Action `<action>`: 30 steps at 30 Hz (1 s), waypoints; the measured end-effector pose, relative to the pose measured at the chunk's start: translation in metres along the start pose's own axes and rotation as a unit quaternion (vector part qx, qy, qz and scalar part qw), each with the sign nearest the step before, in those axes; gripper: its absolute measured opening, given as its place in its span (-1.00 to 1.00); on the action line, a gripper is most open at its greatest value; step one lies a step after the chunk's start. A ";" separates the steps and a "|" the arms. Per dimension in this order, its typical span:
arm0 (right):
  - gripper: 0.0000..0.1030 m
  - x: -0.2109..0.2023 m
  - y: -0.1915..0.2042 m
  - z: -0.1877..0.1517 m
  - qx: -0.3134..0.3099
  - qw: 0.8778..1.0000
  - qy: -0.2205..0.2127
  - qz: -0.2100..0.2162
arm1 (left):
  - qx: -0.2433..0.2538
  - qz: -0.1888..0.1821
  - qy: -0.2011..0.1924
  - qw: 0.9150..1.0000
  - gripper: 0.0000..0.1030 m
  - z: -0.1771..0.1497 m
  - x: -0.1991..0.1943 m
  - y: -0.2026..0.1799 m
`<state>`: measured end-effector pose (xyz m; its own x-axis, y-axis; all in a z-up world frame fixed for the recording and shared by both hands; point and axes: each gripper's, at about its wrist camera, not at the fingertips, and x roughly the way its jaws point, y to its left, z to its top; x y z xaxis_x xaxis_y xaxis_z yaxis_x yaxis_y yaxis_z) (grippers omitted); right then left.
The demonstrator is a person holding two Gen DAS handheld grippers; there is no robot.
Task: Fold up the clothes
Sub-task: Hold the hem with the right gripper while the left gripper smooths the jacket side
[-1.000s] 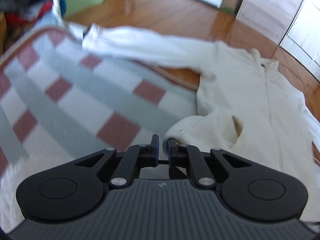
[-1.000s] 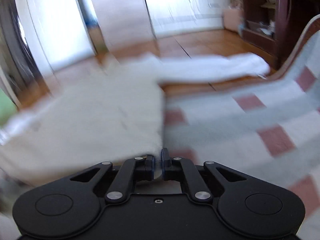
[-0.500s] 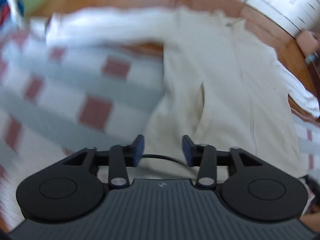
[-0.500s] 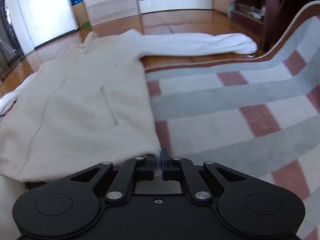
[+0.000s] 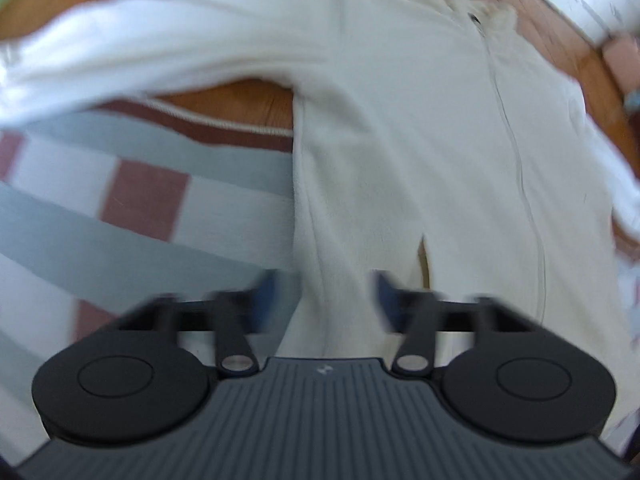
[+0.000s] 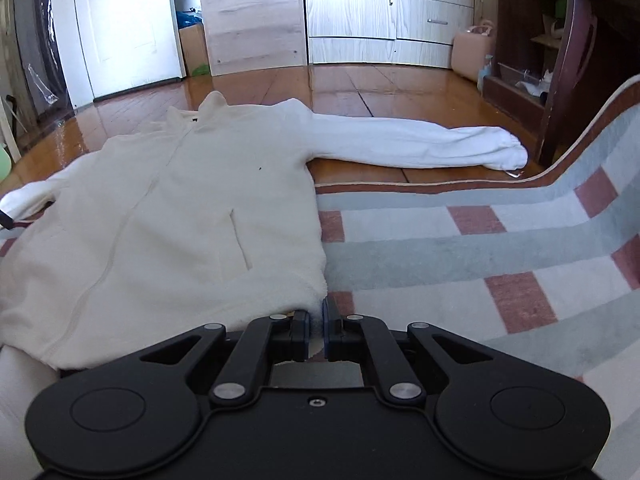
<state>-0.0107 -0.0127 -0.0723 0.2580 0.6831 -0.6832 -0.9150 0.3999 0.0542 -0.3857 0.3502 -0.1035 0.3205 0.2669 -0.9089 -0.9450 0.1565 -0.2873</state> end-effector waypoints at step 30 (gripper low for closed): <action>-0.27 0.020 0.014 0.033 0.066 0.985 0.156 -0.028 | -0.145 -0.002 -0.050 0.988 -0.14 -0.002 -0.039 0.068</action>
<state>-0.0081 0.0269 -0.0616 0.1804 0.4444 -0.8775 -0.8486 0.5213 0.0896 -0.4627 0.3488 -0.0880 0.3148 0.3622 -0.8773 -0.9182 -0.1178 -0.3781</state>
